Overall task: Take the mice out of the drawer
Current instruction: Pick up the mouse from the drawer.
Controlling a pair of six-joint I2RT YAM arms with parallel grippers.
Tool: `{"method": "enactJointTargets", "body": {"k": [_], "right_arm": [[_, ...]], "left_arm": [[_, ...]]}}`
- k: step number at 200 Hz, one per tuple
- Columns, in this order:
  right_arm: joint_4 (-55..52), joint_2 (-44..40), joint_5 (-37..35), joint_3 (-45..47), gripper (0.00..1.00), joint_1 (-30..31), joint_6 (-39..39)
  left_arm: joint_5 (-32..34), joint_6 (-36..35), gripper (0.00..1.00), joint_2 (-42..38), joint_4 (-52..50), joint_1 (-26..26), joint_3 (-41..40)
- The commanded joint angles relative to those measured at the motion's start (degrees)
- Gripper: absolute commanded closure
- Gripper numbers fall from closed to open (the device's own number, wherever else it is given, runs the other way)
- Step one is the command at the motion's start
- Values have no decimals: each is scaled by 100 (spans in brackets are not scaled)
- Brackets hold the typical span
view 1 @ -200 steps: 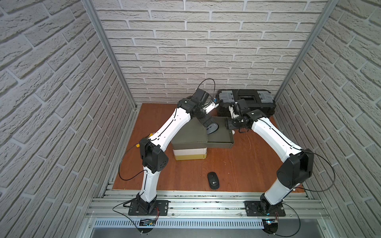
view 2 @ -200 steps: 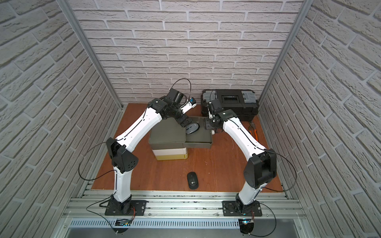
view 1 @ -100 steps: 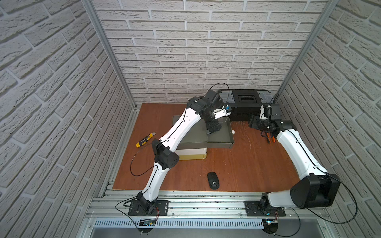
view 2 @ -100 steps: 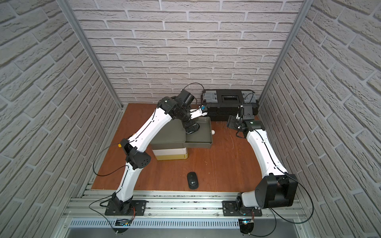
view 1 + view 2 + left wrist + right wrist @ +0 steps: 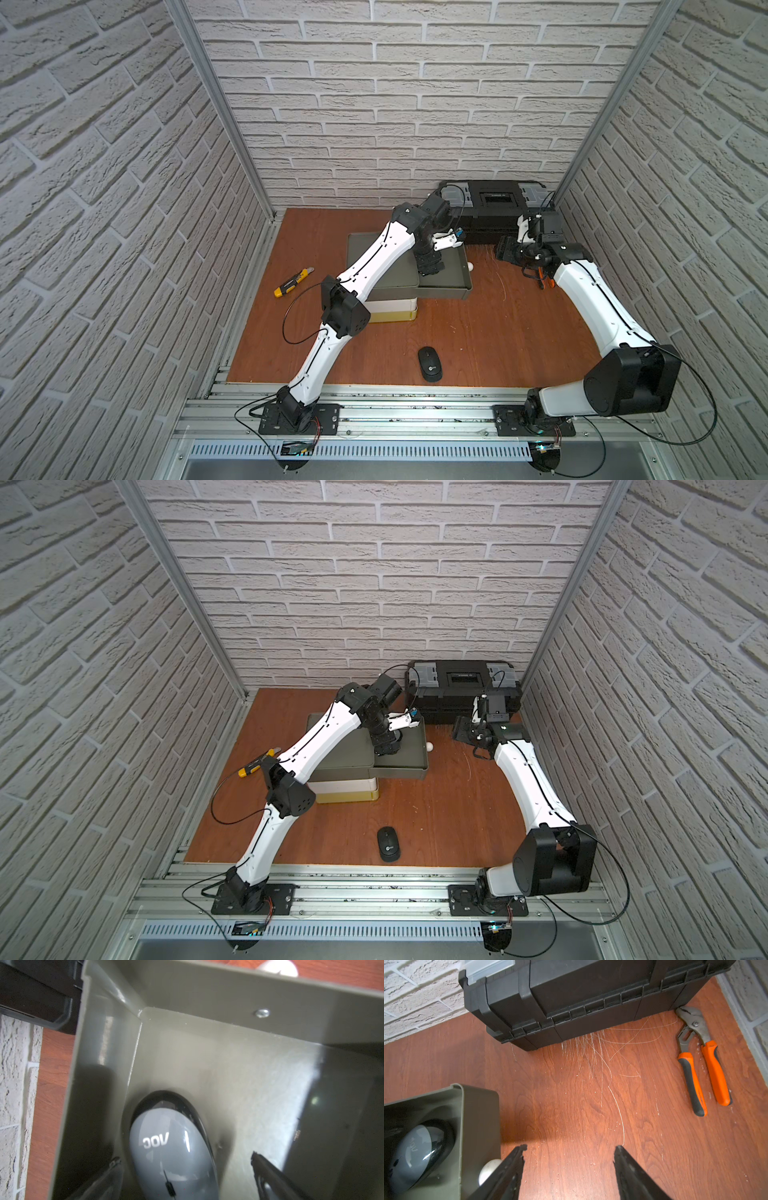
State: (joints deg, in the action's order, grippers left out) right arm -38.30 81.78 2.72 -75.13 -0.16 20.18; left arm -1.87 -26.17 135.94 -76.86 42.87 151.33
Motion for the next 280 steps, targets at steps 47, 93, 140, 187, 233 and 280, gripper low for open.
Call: {"method": "enactJointTargets", "body": {"k": [47, 93, 140, 187, 233, 280], "right_arm": [[244, -28, 208, 59, 30, -19, -102], [287, 89, 237, 34, 30, -19, -98], [331, 168, 268, 34, 30, -19, -80], [346, 186, 277, 47, 30, -19, -65], [372, 196, 298, 56, 30, -19, -61], [420, 168, 385, 78, 30, -14, -34]], "left_arm": [[144, -186, 2, 651, -572, -177, 74], [-716, -255, 4, 523, -1101, -156, -35], [-1063, -280, 37, 406, -1242, -121, -66], [-1127, -327, 63, 170, -1007, -53, -47], [-935, -419, 62, -711, -267, 157, -34], [-474, -291, 62, -1794, 79, 517, -264]]}}
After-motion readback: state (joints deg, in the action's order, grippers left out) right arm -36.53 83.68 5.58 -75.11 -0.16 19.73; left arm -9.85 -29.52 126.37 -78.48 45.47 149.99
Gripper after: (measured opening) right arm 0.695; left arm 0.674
